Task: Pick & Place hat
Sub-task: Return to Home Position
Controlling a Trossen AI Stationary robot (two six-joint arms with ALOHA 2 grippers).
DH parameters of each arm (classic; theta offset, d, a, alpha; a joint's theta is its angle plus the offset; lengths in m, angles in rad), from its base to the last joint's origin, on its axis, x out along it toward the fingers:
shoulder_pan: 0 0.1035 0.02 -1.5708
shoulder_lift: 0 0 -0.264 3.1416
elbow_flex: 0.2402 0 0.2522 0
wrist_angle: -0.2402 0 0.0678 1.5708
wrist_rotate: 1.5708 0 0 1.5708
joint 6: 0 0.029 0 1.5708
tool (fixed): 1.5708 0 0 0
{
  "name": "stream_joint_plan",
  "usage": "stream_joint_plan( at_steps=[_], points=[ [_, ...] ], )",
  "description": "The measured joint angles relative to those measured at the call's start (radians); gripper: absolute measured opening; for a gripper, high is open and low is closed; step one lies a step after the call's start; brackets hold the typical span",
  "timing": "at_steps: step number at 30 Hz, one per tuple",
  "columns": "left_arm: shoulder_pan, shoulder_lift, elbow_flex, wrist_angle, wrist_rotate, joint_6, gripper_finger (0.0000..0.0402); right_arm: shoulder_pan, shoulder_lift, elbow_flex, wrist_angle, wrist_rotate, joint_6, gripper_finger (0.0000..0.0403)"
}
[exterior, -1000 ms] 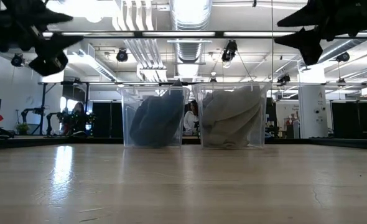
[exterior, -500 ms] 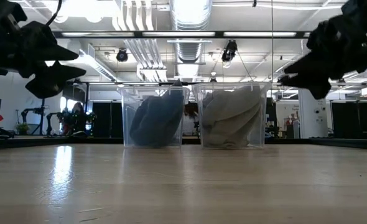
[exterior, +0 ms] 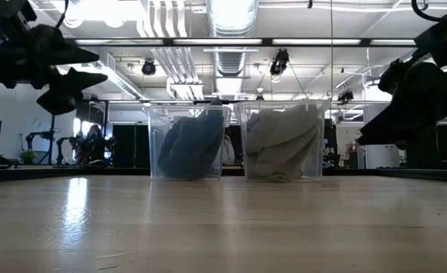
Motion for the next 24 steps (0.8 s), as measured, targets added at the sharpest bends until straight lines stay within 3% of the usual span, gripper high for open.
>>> stream_joint_plan(
  at_steps=[4, 8, 14, 24],
  points=[
    [0.08, -0.051, -0.001, -0.007, 0.045, 0.216, 0.0172, 0.0, 0.0, 0.0, 0.0, 0.001, -0.001, 0.0192],
    [0.082, -0.073, -0.001, -0.017, 0.081, 0.426, 0.0172, 0.0, 0.0, 0.0, 0.0, 0.001, -0.001, 0.0192],
    [0.074, -0.073, -0.001, -0.033, 0.091, 0.475, 0.0172, 0.0, 0.0, 0.0, 0.0, 0.001, -0.001, 0.0192],
    [0.074, -0.04, -0.001, -0.03, 0.091, 0.388, 0.0172, 0.0, 0.0, 0.0, 0.0, 0.001, -0.001, 0.0192]
  ],
)
